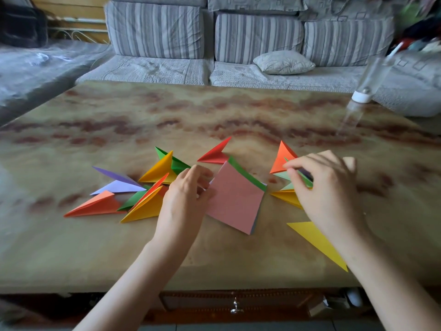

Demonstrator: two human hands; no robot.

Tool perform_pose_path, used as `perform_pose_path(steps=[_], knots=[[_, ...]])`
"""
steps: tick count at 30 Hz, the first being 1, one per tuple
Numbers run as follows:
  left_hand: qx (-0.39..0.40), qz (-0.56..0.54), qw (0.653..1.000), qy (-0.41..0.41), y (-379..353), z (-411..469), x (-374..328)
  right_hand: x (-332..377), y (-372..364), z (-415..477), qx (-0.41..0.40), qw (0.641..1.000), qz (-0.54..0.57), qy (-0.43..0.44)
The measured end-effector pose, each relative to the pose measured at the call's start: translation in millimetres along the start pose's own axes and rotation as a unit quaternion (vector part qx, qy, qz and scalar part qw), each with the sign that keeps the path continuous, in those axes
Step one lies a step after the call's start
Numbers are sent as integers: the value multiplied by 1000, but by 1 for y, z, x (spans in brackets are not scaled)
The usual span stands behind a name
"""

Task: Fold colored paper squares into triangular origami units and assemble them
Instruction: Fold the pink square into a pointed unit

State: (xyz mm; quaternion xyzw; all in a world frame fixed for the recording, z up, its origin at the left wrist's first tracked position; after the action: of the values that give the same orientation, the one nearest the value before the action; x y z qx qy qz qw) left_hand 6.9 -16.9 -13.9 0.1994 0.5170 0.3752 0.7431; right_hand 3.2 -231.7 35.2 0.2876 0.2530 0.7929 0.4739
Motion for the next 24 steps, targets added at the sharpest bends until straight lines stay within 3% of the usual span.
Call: perform_pose_path(steps=[7,18,21,24], knots=[[-18,21,1000,-5,0,2,0,27,-36,-14,95,989,103,48],[-77,53,995,-30,9,2,-7,34,-57,-26,250,961,115,42],[-81,19,996,-25,8,1,-9,36,-55,-26,238,962,129,47],[-76,-9,997,-1,9,3,-6,33,-46,-19,159,973,165,24]])
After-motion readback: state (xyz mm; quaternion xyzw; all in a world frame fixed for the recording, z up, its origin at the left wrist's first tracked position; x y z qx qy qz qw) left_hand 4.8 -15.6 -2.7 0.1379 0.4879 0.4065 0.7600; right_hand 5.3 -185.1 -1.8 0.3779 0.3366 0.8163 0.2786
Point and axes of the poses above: each hand's wrist, its own z-axis towards the middle knuckle, its own y-axis out of the back of the hand, x = y × z, the point moved 5 cm from there along z, towards the middle knuckle, and after that the axes turned 6 degrees about z, right-handed, at the moved point
